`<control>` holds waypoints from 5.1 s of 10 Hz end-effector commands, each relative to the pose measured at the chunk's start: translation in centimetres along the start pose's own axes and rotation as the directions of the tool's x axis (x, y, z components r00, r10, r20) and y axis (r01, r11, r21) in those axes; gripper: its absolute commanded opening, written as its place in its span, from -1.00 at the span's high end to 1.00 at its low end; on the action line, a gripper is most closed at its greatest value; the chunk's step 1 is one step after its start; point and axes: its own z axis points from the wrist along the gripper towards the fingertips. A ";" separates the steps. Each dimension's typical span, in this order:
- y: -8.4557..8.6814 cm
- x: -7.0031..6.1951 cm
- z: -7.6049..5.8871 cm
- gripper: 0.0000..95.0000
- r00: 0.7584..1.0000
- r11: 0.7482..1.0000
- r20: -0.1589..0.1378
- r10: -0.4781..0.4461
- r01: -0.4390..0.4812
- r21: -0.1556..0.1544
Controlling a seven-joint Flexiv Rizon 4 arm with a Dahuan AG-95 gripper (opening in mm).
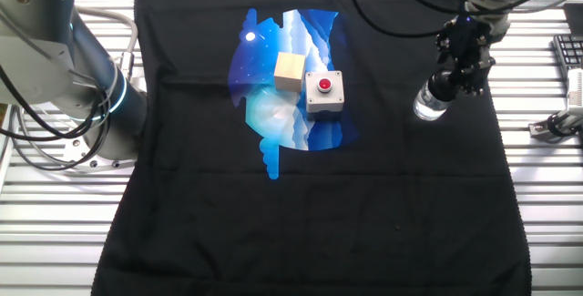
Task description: Screw the lid onto the jar
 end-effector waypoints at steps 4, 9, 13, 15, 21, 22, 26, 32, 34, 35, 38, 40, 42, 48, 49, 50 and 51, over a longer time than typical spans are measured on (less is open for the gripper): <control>0.2 -0.3 -0.5 -0.60 1.000 0.999 0.008 -0.020 0.021 -0.038; 0.3 -0.3 -0.9 -0.60 0.999 0.997 0.006 -0.038 0.039 -0.072; 0.4 -0.2 -1.6 -0.60 0.999 0.993 0.016 -0.044 0.046 -0.106; 0.5 -0.2 -1.7 -0.60 0.999 0.993 0.015 -0.045 0.046 -0.109; 1.0 -0.2 -1.9 -0.60 0.999 0.992 0.011 -0.043 0.044 -0.115; 1.2 -0.3 -1.8 -0.20 0.999 0.993 0.008 -0.040 0.040 -0.114; 1.6 0.3 -1.4 -0.20 0.999 0.993 0.008 -0.036 0.036 -0.111; 1.6 0.3 -1.3 -0.20 0.999 0.993 -0.002 -0.045 0.044 -0.106; 1.1 0.5 -1.1 -0.20 0.998 0.992 0.002 -0.063 0.063 -0.107; 0.8 0.5 -1.0 -0.20 0.997 0.992 0.003 -0.072 0.072 -0.108; 0.0 0.7 -1.0 -0.20 0.997 0.991 0.004 -0.082 0.082 -0.110; 0.0 0.7 -1.0 -0.20 0.997 0.990 0.006 -0.077 0.077 -0.117; 0.0 0.7 -1.0 -0.20 0.997 0.990 0.006 -0.073 0.074 -0.120; -0.1 0.9 -0.8 -0.20 0.998 0.991 -0.014 -0.056 0.054 -0.119; -0.1 0.9 -0.8 -0.20 0.998 0.992 -0.025 -0.051 0.047 -0.120; -0.1 0.9 -0.8 0.20 0.998 0.992 -0.031 -0.046 0.042 -0.121; -0.1 0.9 -0.8 0.20 0.998 0.992 -0.035 -0.043 0.039 -0.120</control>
